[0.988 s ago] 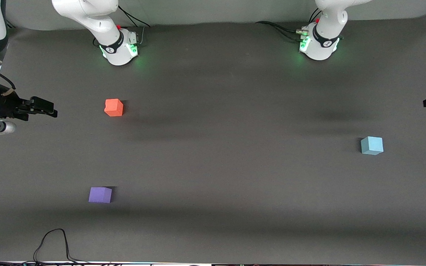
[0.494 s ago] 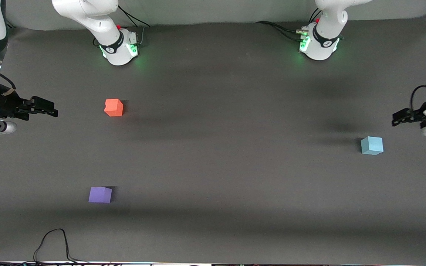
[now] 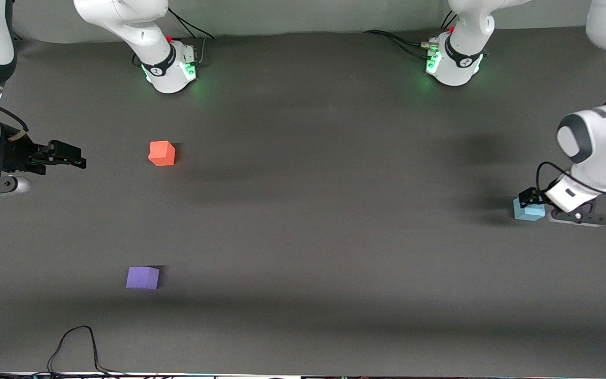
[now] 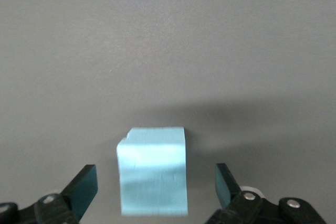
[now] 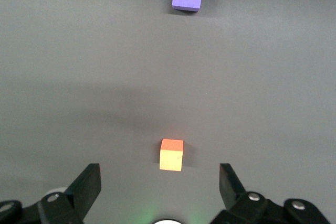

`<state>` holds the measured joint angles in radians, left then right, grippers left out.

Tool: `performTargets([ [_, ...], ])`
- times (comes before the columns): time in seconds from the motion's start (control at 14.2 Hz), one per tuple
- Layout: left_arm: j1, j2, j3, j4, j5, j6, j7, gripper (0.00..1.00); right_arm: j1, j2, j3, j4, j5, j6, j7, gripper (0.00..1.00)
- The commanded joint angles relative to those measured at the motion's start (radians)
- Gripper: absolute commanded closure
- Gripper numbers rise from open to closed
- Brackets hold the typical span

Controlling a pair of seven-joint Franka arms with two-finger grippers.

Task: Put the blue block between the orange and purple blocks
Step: 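Lower the left gripper and grasp the light blue cube, then carry the blue cube with the left gripper to the table middle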

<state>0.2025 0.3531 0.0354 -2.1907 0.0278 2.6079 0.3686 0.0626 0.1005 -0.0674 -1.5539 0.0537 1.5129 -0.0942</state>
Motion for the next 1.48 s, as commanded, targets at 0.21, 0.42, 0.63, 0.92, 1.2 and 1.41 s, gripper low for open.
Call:
performTargets([
  [0.21,0.001,0.072,0.008,0.003,0.006,0.078,0.032,0.1,0.005,0.036,-0.002,0.026,0.014,0.018,-0.024,0.0],
  [0.42,0.001,0.07,0.008,0.005,0.006,0.074,0.03,0.65,0.005,0.038,0.001,0.031,0.015,0.029,-0.021,0.0],
  [0.63,0.0,0.052,0.009,0.014,0.004,0.048,0.019,0.66,0.006,0.05,0.006,0.038,0.017,0.03,-0.021,0.0],
  [0.92,-0.018,-0.072,0.006,0.207,0.004,-0.394,-0.035,0.66,0.006,0.056,0.006,0.041,0.015,0.033,-0.021,0.0],
  [1.2,-0.188,-0.072,0.003,0.506,0.001,-0.819,-0.312,0.66,0.017,0.067,0.006,0.04,0.015,0.033,-0.016,0.0],
  [1.41,-0.384,-0.071,0.0,0.554,-0.012,-0.858,-0.607,0.66,0.017,0.065,0.006,0.038,0.015,0.032,-0.016,0.0],
])
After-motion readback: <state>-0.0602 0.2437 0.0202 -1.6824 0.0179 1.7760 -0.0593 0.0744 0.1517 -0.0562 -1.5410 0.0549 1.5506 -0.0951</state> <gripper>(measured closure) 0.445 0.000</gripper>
